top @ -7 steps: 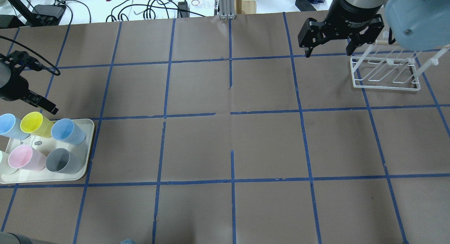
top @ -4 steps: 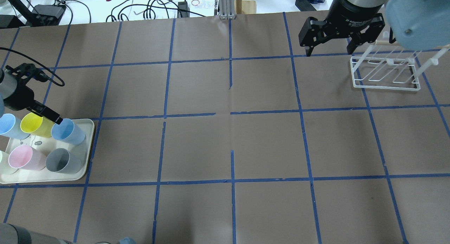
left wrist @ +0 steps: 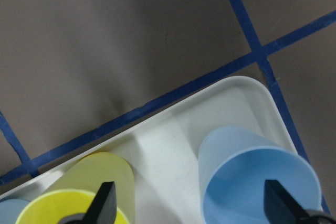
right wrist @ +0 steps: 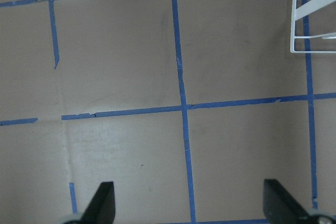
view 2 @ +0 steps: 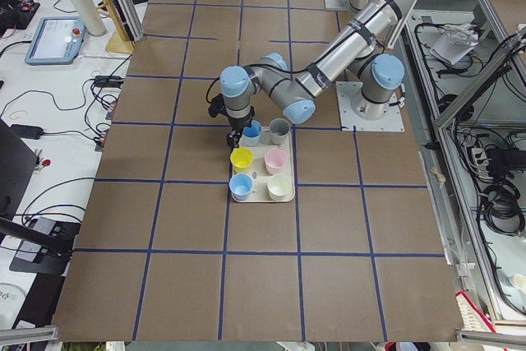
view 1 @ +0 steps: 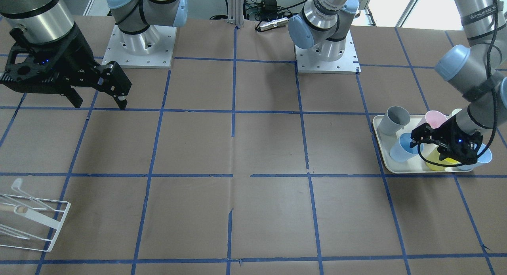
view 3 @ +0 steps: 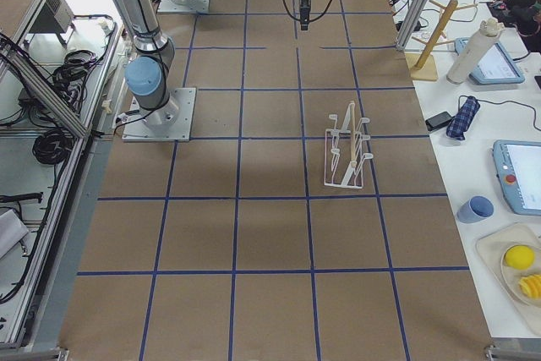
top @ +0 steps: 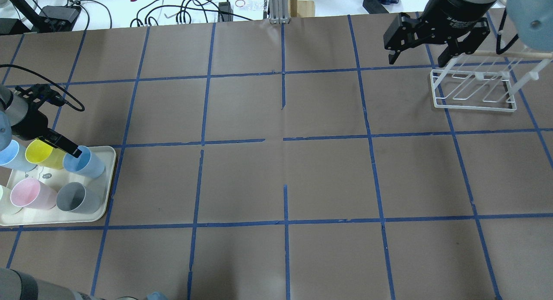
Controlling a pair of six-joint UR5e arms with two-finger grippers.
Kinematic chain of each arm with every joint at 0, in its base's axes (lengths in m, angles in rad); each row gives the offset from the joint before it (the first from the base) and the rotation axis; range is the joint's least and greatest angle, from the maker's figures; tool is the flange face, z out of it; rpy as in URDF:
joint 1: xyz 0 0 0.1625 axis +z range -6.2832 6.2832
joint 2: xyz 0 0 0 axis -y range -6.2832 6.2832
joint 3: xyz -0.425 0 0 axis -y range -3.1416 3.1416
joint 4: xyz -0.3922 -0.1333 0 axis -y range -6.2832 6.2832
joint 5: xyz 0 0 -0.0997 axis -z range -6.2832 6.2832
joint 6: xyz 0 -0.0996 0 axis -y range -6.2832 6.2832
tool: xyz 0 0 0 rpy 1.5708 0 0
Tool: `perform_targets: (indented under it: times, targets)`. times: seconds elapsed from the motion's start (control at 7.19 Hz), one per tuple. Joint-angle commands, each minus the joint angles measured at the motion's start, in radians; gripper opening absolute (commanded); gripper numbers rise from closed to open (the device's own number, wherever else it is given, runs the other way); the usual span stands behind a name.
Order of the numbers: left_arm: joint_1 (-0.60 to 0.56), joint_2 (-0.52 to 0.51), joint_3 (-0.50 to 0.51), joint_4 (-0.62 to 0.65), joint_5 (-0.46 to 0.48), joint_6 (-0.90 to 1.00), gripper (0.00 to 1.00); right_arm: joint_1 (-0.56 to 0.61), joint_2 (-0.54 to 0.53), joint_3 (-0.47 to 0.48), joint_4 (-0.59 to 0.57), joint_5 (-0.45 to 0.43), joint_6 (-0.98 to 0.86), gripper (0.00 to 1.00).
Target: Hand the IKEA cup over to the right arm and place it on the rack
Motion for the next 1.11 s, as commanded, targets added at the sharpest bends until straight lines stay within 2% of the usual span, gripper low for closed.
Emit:
perform_targets:
  times: [0.0, 0.14, 0.28, 0.56, 0.7, 0.83, 0.97]
  targets:
    - [-0.002, -0.017, 0.002, -0.001, 0.003, 0.0, 0.84, -0.157, -0.013, 0.001, 0.112, 0.173, -0.084, 1.0]
    - [-0.005, -0.019, 0.0, 0.0, 0.001, 0.0, 0.83, -0.233, -0.013, 0.003, 0.167, 0.269, -0.138, 1.0]
    - [-0.008, -0.01, 0.002, -0.007, 0.012, 0.0, 0.83, -0.284, -0.013, 0.004, 0.209, 0.311, -0.166, 1.0]
    - [-0.009, -0.019, 0.002, -0.021, 0.017, -0.002, 0.83, -0.383, -0.011, 0.021, 0.358, 0.5, -0.277, 1.0]
    - [-0.009, -0.019, 0.002, -0.023, 0.017, -0.003, 0.83, -0.407, -0.011, 0.026, 0.364, 0.505, -0.299, 1.0]
    - [-0.011, -0.017, 0.005, -0.035, 0.017, -0.003, 0.74, -0.407, -0.011, 0.032, 0.366, 0.514, -0.296, 1.0]
    - [-0.011, -0.019, 0.005, -0.036, 0.017, -0.005, 0.39, -0.407, -0.011, 0.044, 0.411, 0.58, -0.298, 1.0]
